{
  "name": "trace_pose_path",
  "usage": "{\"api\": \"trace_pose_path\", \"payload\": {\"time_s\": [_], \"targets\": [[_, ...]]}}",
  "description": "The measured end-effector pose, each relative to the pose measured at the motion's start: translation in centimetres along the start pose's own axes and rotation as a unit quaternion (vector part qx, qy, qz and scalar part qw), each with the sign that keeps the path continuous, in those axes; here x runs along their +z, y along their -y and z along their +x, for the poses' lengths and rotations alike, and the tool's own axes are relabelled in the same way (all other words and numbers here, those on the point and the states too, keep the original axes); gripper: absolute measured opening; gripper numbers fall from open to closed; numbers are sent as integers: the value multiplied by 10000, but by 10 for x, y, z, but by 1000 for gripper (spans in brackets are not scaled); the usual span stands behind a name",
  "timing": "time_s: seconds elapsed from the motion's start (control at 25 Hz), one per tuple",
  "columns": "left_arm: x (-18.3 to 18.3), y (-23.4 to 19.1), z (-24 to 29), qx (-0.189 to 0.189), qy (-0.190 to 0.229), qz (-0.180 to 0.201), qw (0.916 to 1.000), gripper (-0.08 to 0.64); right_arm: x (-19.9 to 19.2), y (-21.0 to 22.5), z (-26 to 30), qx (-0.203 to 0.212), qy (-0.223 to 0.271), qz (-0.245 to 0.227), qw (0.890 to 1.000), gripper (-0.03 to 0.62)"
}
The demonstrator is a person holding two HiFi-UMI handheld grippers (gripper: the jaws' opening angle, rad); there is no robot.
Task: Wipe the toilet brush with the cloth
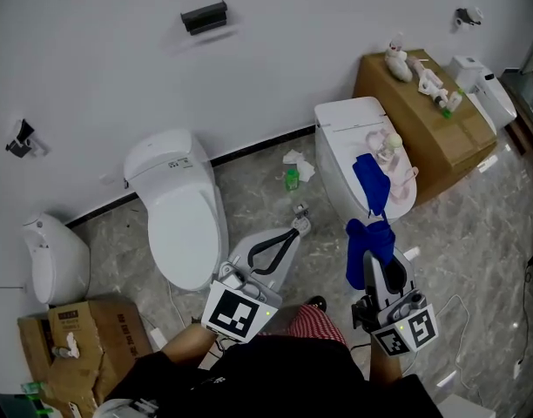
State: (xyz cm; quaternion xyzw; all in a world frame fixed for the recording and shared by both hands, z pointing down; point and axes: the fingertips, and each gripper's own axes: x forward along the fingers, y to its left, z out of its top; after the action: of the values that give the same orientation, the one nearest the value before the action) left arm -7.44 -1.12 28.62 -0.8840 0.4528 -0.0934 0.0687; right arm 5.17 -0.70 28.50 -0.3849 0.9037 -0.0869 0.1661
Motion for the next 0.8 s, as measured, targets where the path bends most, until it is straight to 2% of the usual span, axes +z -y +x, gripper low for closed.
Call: {"api": "trace_pose_path", "payload": {"time_s": [0.36,0.52,0.8], "targets": [[14,1,52,99,80,-40,9999,8,23,47,7,180,-5,-133,9997,64],[17,8,66,53,153,139,9998,6,22,62,7,237,-63,-150,9996,64],[18,9,74,192,93,232,9995,8,20,73,15,443,-48,-57,9990,64]]}}
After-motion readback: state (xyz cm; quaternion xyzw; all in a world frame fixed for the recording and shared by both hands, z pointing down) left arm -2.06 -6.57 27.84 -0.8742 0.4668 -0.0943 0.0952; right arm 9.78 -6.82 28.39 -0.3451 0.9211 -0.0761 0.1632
